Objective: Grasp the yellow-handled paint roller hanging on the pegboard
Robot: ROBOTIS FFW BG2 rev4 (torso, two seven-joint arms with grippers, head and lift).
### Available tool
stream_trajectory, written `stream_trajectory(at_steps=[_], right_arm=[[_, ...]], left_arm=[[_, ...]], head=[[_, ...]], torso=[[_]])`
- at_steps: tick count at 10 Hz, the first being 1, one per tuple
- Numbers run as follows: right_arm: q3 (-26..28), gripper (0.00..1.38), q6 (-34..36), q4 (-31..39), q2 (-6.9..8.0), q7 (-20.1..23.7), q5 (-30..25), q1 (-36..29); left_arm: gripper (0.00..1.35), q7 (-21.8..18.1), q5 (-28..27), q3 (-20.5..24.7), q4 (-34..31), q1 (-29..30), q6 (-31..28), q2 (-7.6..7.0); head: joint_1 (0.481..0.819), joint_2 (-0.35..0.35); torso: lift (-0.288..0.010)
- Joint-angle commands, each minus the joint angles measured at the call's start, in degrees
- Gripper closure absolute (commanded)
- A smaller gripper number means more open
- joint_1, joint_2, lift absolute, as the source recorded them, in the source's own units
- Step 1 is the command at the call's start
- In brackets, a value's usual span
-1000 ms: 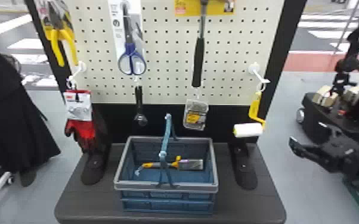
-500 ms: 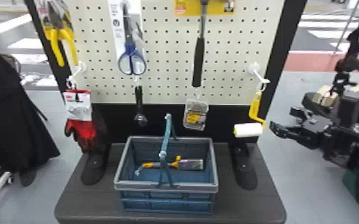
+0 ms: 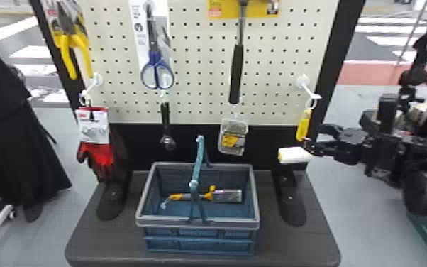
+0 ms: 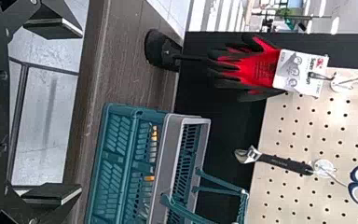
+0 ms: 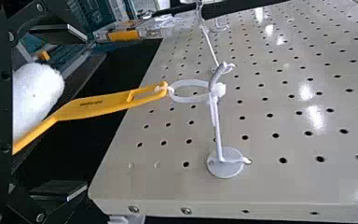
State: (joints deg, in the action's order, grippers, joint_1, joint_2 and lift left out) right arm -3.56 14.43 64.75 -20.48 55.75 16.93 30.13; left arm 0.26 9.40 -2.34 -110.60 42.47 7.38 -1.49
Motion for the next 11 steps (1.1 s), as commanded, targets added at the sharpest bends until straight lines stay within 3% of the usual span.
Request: stream_trajectory(at_steps=[1, 3, 4, 5, 6, 7, 8, 9, 11], right_arm=[[-3.56, 0.19, 0.16, -2.52, -0.79, 0.15, 2.76, 2.2], [-3.65, 0.24, 0.16, -2.24, -0.96, 0.15, 2.93, 2.7], [-3.82, 0.53, 0.07, -2.1, -1.14, 0.15, 2.93, 2.94], [-3.91, 0.71, 0.07, -1.82, -1.05, 0.15, 2.93, 2.82], [-3.91, 0.78, 0.07, -1.54, -1.05, 0.06, 2.41, 2.45], [-3.91, 1.04, -0.89, -1.4, -1.05, -0.29, 1.88, 2.33], [-3.82, 1.07, -2.47, -0.69, -0.96, -0.64, 1.0, 2.2], [-3.73, 1.28, -3.44, 0.43, -0.88, -1.25, -0.41, 1.96], [-2.94, 1.28, -4.32, 1.41, -0.7, -1.69, -1.2, 1.22]], left_arm=[[0.14, 0.0, 0.09, -0.21, 0.55, -0.6, 0.0, 0.0], [0.14, 0.0, 0.01, -0.39, 0.83, -0.85, 0.09, 0.0], [0.14, 0.0, 0.01, -0.39, 0.97, -0.97, 0.09, 0.0], [0.14, 0.0, 0.09, -0.3, 0.97, -0.97, 0.18, 0.0], [0.14, 0.0, 0.09, -0.3, 0.97, -0.97, 0.18, -0.09], [0.14, 0.0, 0.18, -0.3, 1.11, -0.97, 0.27, -0.09], [0.14, 0.0, 0.18, -0.39, 0.97, -0.97, 0.27, -0.18], [0.14, 0.0, 0.36, -0.3, 0.97, -0.97, 0.35, -0.27], [0.14, 0.0, 0.44, -0.39, 1.11, -0.85, 0.35, -0.35]], head=[[0.549, 0.0], [0.549, 0.0], [0.549, 0.0], [0.549, 0.0], [0.549, 0.0], [0.549, 0.0], [0.549, 0.0], [0.549, 0.0], [0.549, 0.0]], torso=[[-0.1], [-0.1], [-0.1], [-0.1], [-0.1], [-0.1], [-0.1], [-0.1], [-0.1]])
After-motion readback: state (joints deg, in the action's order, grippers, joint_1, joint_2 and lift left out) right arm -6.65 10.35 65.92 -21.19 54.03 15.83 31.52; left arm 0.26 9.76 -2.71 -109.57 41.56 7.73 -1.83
